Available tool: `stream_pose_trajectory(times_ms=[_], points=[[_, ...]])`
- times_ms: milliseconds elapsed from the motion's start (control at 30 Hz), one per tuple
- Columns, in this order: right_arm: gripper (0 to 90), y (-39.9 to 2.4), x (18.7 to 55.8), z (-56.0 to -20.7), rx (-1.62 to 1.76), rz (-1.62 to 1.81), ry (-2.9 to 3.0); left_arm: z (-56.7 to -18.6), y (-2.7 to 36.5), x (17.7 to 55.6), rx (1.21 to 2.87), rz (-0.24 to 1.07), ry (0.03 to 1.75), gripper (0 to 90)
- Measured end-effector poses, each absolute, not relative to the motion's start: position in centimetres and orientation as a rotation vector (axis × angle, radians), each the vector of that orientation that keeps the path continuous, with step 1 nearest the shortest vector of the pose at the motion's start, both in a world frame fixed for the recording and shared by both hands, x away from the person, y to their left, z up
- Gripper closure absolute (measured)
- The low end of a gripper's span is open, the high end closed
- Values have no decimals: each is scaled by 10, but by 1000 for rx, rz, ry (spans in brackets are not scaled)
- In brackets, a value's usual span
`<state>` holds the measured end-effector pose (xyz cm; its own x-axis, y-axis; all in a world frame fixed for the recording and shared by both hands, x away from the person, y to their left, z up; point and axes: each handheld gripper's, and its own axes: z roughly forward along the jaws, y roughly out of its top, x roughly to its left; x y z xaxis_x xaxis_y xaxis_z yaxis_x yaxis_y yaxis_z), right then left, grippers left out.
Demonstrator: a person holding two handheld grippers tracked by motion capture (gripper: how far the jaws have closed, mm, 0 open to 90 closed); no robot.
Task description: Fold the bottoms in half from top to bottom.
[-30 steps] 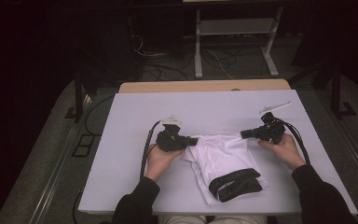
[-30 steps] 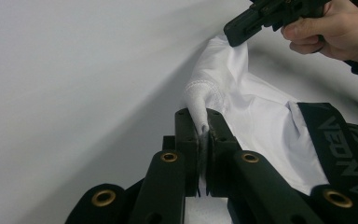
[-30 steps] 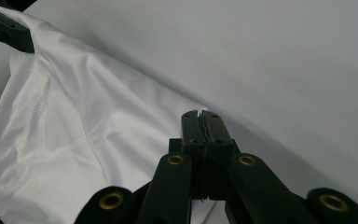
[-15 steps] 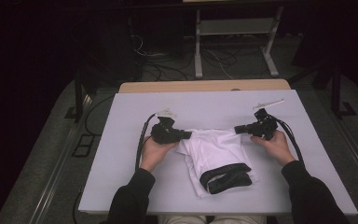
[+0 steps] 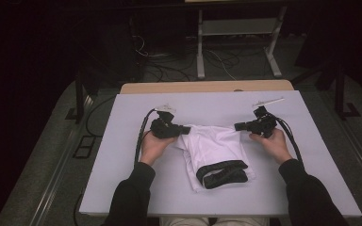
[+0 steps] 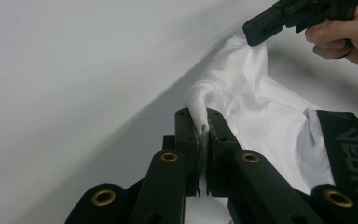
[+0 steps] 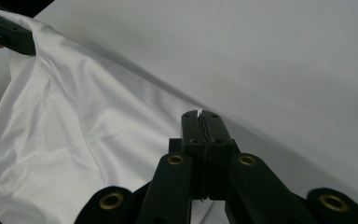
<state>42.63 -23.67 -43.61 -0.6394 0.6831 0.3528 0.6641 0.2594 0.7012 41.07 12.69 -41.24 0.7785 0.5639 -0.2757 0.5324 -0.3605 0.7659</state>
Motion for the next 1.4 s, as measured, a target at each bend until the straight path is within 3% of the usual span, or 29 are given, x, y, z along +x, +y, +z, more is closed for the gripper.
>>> stream_pose_trajectory(times_ms=[1133,1233,1400], points=[[876,-229,475,-444,1407,1434,2293,-439,136,471,1872,165,919,826],[812,-229,475,-448,1411,1409,2288,-438,138,471,1824,175,930,728],[623,-232,470,-448,1385,1390,2265,-432,143,465,1770,260,981,432]])
